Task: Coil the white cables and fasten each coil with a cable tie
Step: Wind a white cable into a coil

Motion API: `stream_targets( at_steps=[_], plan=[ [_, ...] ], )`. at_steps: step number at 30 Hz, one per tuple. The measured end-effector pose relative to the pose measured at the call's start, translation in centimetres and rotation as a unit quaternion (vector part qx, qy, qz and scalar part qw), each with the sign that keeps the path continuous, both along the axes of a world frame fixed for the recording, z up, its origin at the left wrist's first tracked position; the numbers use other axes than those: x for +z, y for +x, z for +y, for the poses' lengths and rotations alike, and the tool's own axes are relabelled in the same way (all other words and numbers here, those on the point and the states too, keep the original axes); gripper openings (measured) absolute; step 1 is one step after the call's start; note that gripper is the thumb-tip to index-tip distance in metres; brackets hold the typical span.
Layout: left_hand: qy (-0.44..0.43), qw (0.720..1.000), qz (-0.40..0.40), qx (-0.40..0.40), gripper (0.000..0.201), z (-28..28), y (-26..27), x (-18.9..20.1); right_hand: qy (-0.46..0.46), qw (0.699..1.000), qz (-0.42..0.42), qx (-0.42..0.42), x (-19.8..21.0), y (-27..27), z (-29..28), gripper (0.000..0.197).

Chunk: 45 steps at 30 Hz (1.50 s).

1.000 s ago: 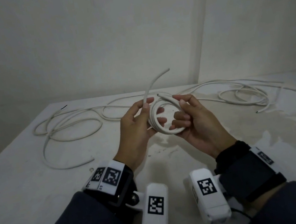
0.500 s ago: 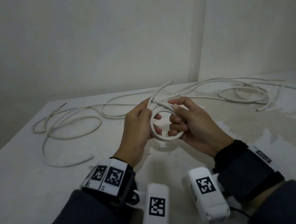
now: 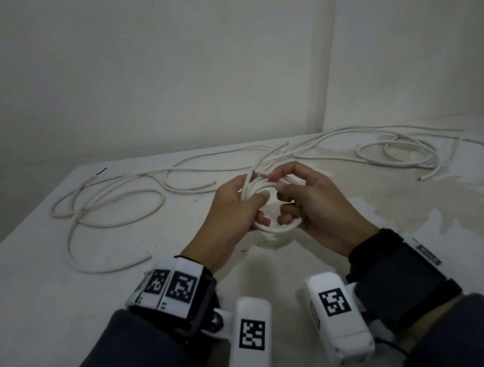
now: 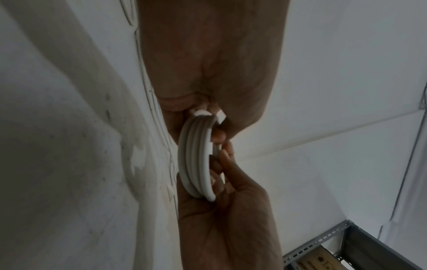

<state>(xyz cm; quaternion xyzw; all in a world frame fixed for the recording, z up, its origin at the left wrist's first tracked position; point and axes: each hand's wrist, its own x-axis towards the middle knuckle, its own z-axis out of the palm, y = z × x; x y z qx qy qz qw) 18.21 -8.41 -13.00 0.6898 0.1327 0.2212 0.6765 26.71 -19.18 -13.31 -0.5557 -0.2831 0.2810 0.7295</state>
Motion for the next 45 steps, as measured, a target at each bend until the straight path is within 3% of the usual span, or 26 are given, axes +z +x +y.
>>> stream_targets(
  at_steps=[7,14,21,26,29,33,37,42,45],
  plan=[
    [0.152,0.986,0.046,0.056,0.024,0.4,0.4,-1.0,-0.023,1.000,-0.010,0.005,-0.5,-0.1,0.2,0.013],
    [0.179,0.981,0.060,0.045,0.024,0.5,0.1,-0.8,-0.007,1.000,0.011,0.017,-0.4,-0.1,0.1,0.012],
    [0.080,0.996,0.025,-0.020,0.030,0.6,-0.6,-0.3,0.001,0.999,0.032,0.027,-0.1,0.0,-0.1,0.015],
    [-0.059,0.996,-0.009,-0.064,0.031,0.9,-0.5,-0.4,0.003,1.000,0.015,0.027,-0.2,-0.3,0.2,0.019],
    [-0.071,0.996,-0.017,-0.050,0.025,0.7,-0.1,-0.4,0.006,0.999,0.048,0.002,-0.5,-0.2,0.4,0.033],
    [-0.073,0.996,-0.009,-0.045,0.021,0.5,0.1,-0.5,-0.008,0.998,0.039,-0.040,-0.6,-0.4,0.6,0.018],
    [-0.143,0.989,-0.011,-0.036,0.025,0.2,0.1,-0.4,-0.003,0.997,0.017,-0.071,-0.7,-0.2,0.6,0.016],
    [-0.153,0.987,-0.003,0.055,0.027,-0.5,0.2,-0.7,0.004,0.999,0.027,-0.042,-0.7,-0.3,0.7,0.022],
    [-0.146,0.983,-0.020,0.105,0.021,-0.5,0.4,-0.7,0.035,0.995,0.098,0.013,-0.3,-0.5,0.6,0.024]
  ],
)
